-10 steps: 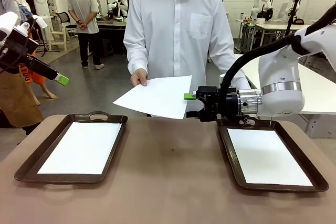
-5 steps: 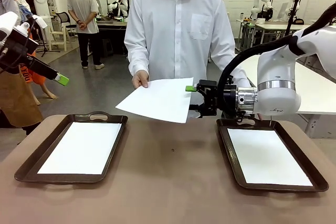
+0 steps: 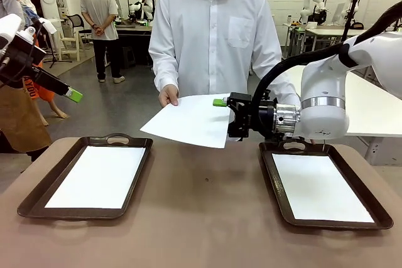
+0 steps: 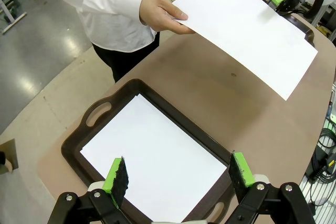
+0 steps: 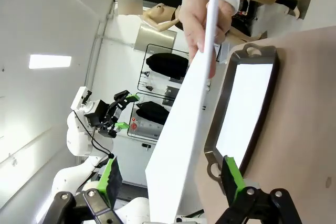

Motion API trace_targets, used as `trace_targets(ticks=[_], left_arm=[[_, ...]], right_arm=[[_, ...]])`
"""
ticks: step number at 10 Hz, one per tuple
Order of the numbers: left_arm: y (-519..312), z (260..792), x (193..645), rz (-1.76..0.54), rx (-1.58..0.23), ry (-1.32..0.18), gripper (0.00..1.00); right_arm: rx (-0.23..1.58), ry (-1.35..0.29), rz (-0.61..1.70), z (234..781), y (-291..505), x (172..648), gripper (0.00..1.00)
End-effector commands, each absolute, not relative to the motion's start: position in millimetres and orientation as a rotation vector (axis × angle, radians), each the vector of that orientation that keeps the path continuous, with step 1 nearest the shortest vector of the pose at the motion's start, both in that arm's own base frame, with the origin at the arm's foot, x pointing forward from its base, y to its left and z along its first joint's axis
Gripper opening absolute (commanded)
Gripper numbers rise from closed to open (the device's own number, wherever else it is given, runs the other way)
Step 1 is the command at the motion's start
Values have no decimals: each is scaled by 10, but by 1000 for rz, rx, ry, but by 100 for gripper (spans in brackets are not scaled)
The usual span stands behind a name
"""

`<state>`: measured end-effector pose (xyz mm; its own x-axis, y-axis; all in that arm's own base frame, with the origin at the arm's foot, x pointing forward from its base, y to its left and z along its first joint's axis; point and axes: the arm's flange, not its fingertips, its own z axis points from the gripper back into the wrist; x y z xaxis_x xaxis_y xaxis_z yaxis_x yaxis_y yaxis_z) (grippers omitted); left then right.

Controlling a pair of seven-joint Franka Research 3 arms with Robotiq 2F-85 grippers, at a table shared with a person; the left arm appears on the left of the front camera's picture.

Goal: Sort the A4 documents.
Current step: Receive the A4 Paper.

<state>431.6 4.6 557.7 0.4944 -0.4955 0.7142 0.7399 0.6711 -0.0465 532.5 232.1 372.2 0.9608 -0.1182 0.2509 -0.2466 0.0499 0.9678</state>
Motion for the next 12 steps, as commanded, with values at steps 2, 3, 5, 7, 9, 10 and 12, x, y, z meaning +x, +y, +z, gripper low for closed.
trace_targets(ticks=[2,3,5,7,9,10,12], left_arm=[[52,5576,4318,-779,-368,-734,100],[52,5576,4318,-779,-368,-734,100],[52,5576,4318,-779,-368,-734,100],[52,5576,4318,-779,-368,-734,100],[52,5576,4318,-779,-368,-734,100],[52,5576,4318,-779,-368,-734,100],[52,5576,4318,-779,-368,-734,100]], right_arm=[[1521,-284,82,3696,2371,5378,100],[1517,-281,81,3685,2348,5367,100],[1508,-274,111,3673,2346,5334,97],[1507,-269,145,3677,2379,5325,79],[1508,-257,151,3680,2377,5312,62],[1509,-253,152,3677,2376,5309,48],[1505,-258,145,3671,2375,5310,30]])
